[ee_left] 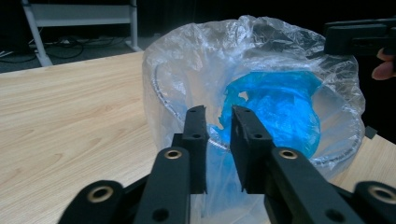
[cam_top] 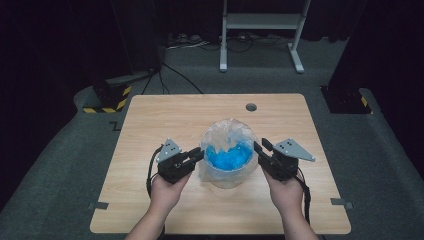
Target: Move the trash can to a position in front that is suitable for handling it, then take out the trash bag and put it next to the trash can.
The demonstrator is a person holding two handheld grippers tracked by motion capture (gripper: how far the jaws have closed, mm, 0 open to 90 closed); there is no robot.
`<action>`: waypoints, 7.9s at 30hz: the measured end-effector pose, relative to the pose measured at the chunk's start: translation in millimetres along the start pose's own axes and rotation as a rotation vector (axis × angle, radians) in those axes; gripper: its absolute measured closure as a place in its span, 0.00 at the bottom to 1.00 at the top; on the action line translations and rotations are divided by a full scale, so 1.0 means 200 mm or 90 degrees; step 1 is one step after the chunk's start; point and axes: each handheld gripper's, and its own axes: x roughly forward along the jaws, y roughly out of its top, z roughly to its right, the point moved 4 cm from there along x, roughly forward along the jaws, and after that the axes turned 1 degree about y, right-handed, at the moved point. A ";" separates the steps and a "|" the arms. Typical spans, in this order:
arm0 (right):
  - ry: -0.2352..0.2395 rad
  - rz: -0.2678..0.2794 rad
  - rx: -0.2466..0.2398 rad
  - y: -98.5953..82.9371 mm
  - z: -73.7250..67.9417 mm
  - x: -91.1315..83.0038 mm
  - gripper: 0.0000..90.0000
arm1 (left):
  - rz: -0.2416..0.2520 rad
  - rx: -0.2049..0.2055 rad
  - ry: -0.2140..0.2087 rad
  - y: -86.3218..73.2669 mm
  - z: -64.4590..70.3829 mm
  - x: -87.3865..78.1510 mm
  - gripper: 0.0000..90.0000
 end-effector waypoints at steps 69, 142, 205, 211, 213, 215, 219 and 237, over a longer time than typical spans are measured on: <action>0.162 0.002 -0.122 -0.08 -0.64 0.16 1.00 | 0.040 -0.079 -0.022 0.04 0.07 -0.05 1.00; -0.028 -0.137 -0.001 -0.51 0.14 0.02 0.43 | 0.139 -0.044 -0.041 0.32 0.07 -0.28 0.99; -0.017 -0.200 0.045 -0.61 0.18 0.01 0.31 | 0.029 -0.095 0.121 0.01 -0.50 -0.03 0.99; -0.024 -0.196 0.049 -0.63 0.19 -0.03 0.31 | -0.017 -0.078 0.108 -0.04 -0.45 0.11 0.99; -0.025 -0.199 0.051 -0.63 0.19 -0.04 0.31 | -0.036 -0.084 0.103 -0.08 -0.46 0.15 0.99; -0.024 -0.199 0.050 -0.64 0.19 -0.04 0.31 | -0.048 -0.081 0.103 -0.10 -0.46 0.17 0.98; -0.023 -0.203 0.047 -0.64 0.19 -0.02 0.31 | -0.056 -0.088 0.092 -0.12 -0.45 0.20 0.95; -0.022 -0.219 0.041 -0.66 0.19 0.03 0.30 | 0.031 -0.079 0.077 -0.02 -0.41 0.09 0.39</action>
